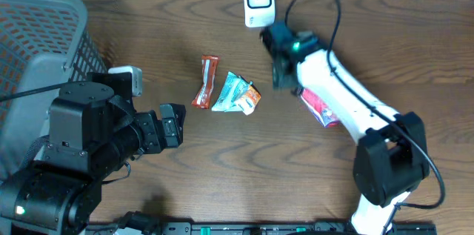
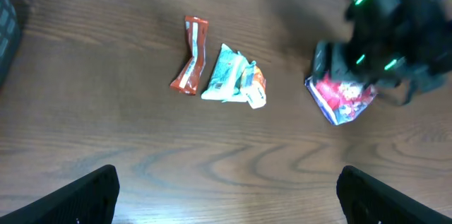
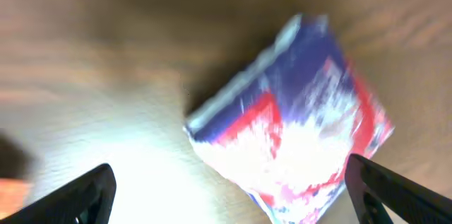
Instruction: Scan the item barcode
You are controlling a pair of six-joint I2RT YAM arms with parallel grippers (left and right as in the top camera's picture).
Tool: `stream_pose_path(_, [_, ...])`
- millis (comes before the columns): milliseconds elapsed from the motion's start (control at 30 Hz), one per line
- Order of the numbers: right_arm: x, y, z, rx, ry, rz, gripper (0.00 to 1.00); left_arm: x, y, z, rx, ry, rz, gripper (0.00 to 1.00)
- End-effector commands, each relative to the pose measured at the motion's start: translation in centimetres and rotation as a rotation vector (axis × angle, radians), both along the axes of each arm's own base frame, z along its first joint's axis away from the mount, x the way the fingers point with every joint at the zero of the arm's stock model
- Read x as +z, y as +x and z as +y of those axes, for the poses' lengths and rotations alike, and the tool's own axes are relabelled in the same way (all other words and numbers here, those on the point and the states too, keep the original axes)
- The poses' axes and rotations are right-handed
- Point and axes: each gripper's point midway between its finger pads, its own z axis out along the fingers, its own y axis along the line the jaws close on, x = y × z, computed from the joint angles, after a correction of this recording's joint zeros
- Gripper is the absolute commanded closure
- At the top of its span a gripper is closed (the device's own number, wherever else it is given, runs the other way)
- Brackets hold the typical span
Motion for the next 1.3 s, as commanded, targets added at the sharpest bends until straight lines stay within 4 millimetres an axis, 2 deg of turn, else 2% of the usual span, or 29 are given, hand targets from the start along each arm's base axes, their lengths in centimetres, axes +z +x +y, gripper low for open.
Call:
stream_pose_path(0, [3.7,2.6,-0.2,0.058,0.108,-0.029,0.01,0.1,-0.1,0.1,0.002,0.007,-0.008,0.02])
stream_pose_path(100, [5.2,3.9,-1.1,0.14,0.211,-0.013,0.01,0.1,-0.1,0.1,0.002,0.007,-0.008,0.02])
stream_pose_path(200, [5.1,4.4,-3.4,0.193,0.297,0.025,0.01,0.1,-0.1,0.1,0.002,0.007,-0.008,0.02])
stream_pose_path(333, [3.7,4.0,-7.9,0.224,0.355,0.087,0.01,0.1,-0.1,0.1,0.002,0.007,-0.008,0.02])
stream_pose_path(500, [1.2,3.1,-10.7,0.329,0.485,0.114,0.01,0.1,-0.1,0.1,0.002,0.007,-0.008,0.02])
stream_pose_path(600, [-0.4,2.6,-11.1,0.367,0.584,0.102,0.02,0.1,-0.1,0.1,0.002,0.007,-0.008,0.02])
stream_pose_path(700, [-2.1,1.9,-10.8,0.388,0.698,0.088,0.08,0.1,-0.1,0.1,0.002,0.007,-0.008,0.02])
stream_pose_path(833, [-5.5,0.3,-10.3,0.364,0.78,0.121,0.05,0.1,-0.1,0.1,0.002,0.007,-0.008,0.02])
stream_pose_path(933, [-7.7,-1.0,-9.5,0.354,0.824,0.162,0.09,0.1,-0.1,0.1,0.002,0.007,-0.008,0.02])
stream_pose_path(1033, [-9.9,-2.5,-8.8,0.34,0.851,0.213,0.25,0.1,-0.1,0.1,0.002,0.007,-0.007,0.02])
stream_pose_path(1067, [-11.1,-3.4,-8.6,0.319,0.866,0.248,0.39,0.1,-0.1,0.1,0.002,0.007,-0.008,0.02])
stream_pose_path(1100, [-11.6,-3.8,-8.4,0.299,0.876,0.269,0.47,0.1,-0.1,0.1,0.002,0.007,-0.008,0.02])
stream_pose_path(1167, [-11.8,-4.3,-8.3,0.268,0.887,0.288,0.67,0.1,-0.1,0.1,0.002,0.007,-0.008,0.02])
stream_pose_path(1233, [-11.6,-4.3,-8.2,0.224,0.899,0.297,0.94,0.1,-0.1,0.1,0.002,0.007,-0.008,0.02])
stream_pose_path(1267, [-11.4,-4.2,-8.0,0.202,0.91,0.295,0.99,0.1,-0.1,0.1,0.002,0.007,-0.008,0.02])
